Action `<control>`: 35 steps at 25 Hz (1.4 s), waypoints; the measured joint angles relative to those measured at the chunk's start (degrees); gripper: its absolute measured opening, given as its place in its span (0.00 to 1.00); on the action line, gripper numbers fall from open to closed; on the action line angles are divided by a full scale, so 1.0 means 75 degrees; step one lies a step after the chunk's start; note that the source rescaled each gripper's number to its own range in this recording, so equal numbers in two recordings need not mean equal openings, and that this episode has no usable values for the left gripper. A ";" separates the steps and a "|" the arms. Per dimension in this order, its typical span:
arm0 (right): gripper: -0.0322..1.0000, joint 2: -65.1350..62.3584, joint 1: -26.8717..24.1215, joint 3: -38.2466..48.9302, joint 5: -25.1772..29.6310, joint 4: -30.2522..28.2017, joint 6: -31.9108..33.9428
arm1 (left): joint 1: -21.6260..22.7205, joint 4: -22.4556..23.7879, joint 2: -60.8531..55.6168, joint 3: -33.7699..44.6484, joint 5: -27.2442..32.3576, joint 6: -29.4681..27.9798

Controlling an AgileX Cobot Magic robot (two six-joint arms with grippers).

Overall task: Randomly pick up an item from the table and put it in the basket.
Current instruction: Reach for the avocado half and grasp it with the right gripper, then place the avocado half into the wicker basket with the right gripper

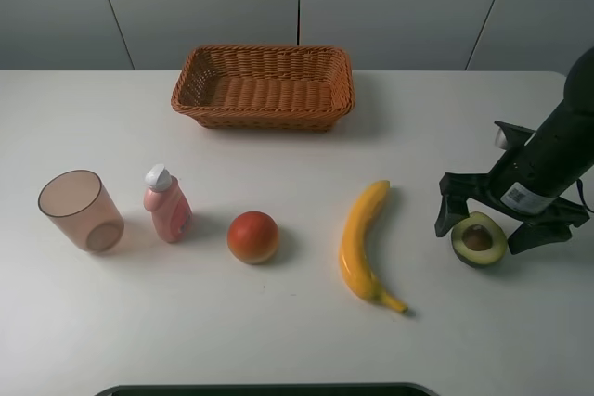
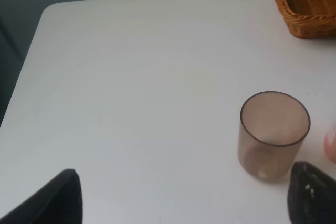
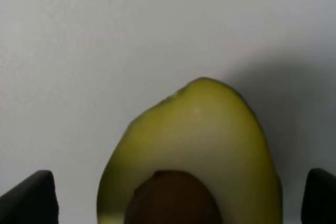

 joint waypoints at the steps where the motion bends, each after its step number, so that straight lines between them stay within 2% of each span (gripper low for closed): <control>1: 1.00 0.0081 0.0000 0.0000 -0.0011 0.0000 -0.0023 | 0.0000 0.0000 0.0000 0.0000 0.0000 0.0000; 7: 1.00 0.0281 0.0000 0.0000 -0.0030 0.0000 -0.0051 | 0.0000 0.0000 0.0000 0.0000 0.0000 0.0000; 8: 0.97 0.0281 0.0000 0.0000 -0.0030 0.0000 -0.0051 | 0.0000 0.0000 0.0000 0.0000 0.0000 0.0000; 9: 0.89 0.0281 0.0000 0.0000 -0.0043 0.0000 -0.0051 | 0.0000 0.0000 0.0000 0.0000 0.0000 0.0000; 10: 0.74 0.0281 0.0000 0.0000 -0.0043 0.0000 -0.0051 | 0.0000 0.0000 0.0000 0.0000 0.0000 0.0000; 12: 0.30 0.0281 0.0000 0.0000 -0.0043 0.0000 -0.0051 | 0.0000 0.0000 0.0000 0.0000 0.0000 0.0000; 13: 0.05 0.0281 0.0000 0.0000 -0.0043 0.0000 -0.0051 | 0.0000 0.0000 0.0000 0.0000 0.0000 0.0000; 20: 0.03 0.0281 0.0000 0.0000 -0.0028 0.0000 -0.0036 | 0.0000 0.0000 0.0000 0.0000 0.0000 0.0000; 24: 0.03 0.0261 0.0000 -0.0279 0.0300 0.0000 -0.0022 | 0.0000 0.0000 0.0000 0.0000 0.0000 0.0000; 30: 0.03 -0.0576 0.0019 -0.1551 0.0516 0.0015 -0.0237 | 0.0000 0.0000 0.0000 0.0000 0.0000 0.0000; 35: 0.03 -0.0986 0.0587 -0.3262 0.0545 0.0056 -0.0633 | 0.0000 0.0000 0.0000 0.0000 0.0000 0.0000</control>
